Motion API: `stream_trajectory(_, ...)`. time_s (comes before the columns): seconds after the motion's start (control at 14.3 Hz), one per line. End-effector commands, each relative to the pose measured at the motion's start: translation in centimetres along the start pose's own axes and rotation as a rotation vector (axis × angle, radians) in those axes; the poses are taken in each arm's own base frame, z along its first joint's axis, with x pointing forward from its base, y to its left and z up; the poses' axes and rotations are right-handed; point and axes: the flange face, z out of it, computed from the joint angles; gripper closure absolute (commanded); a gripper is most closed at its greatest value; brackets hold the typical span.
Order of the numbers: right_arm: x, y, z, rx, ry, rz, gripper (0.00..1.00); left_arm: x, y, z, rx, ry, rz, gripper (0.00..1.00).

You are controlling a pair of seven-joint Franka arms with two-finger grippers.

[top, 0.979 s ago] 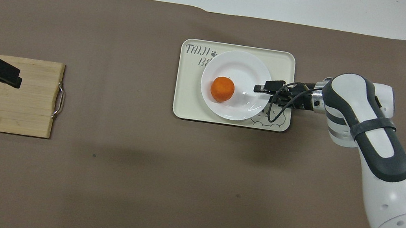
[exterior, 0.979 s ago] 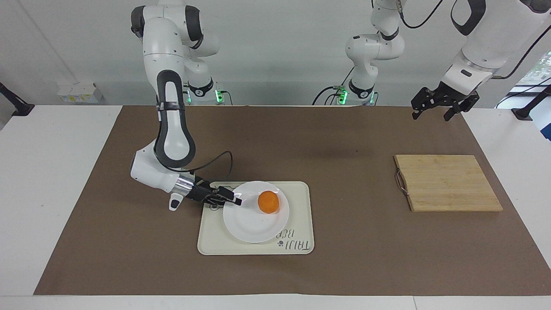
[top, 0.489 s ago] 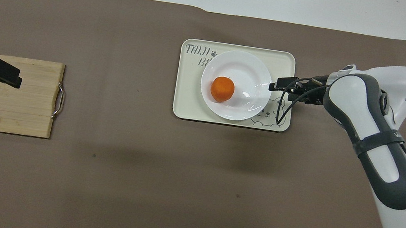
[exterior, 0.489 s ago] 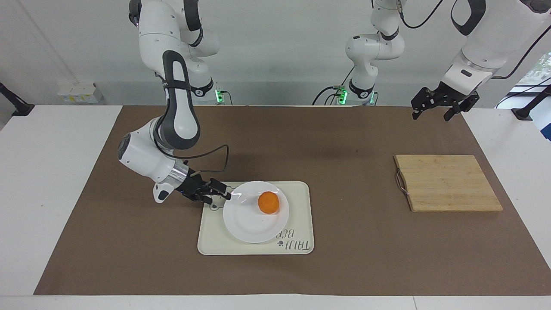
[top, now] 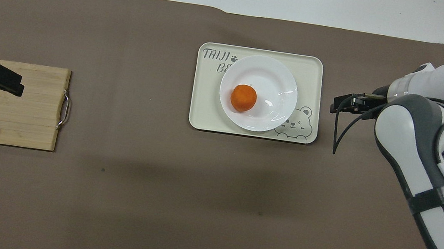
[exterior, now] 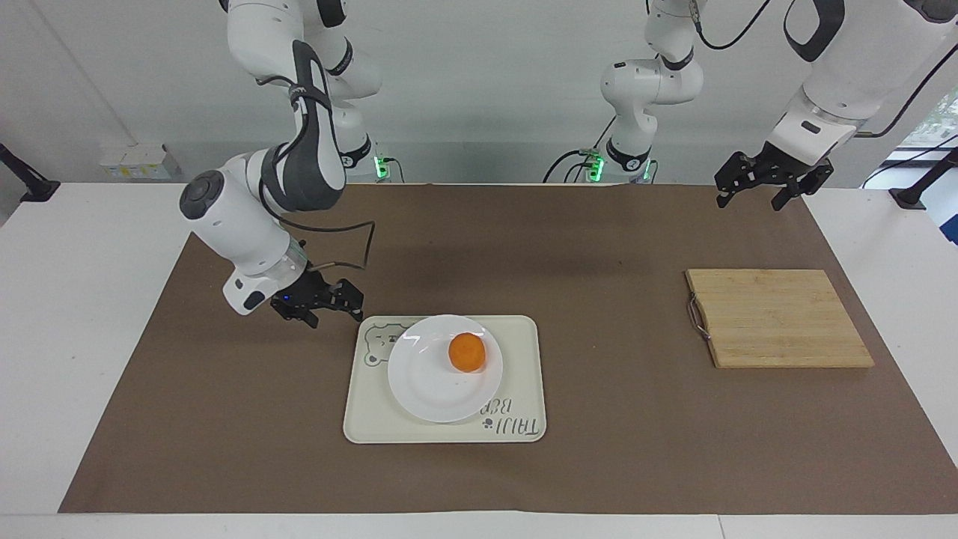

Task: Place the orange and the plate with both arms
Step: 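Release the plate and draw the right gripper back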

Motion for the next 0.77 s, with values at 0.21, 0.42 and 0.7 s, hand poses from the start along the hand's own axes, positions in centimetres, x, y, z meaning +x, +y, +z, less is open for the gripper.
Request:
stream_trajectory(0.21,-2.3,2.0,-6.1,-0.113,0.018,0.006,0.0,0.1,-0.2,-0.4,-0.004,0.007,0.0,0.0)
stream_trajectory(0.42,-3.8,3.4,-9.6,-0.128,0.031,0.039,0.0,0.1,-0.3,-0.4,-0.004,0.007,-0.001,0.0)
stream_trajectory(0.7,-5.9,3.7,-14.4,-0.137,0.02,0.048,0.0,0.1,-0.3,-0.4,-0.004,0.007,-0.001,0.0)
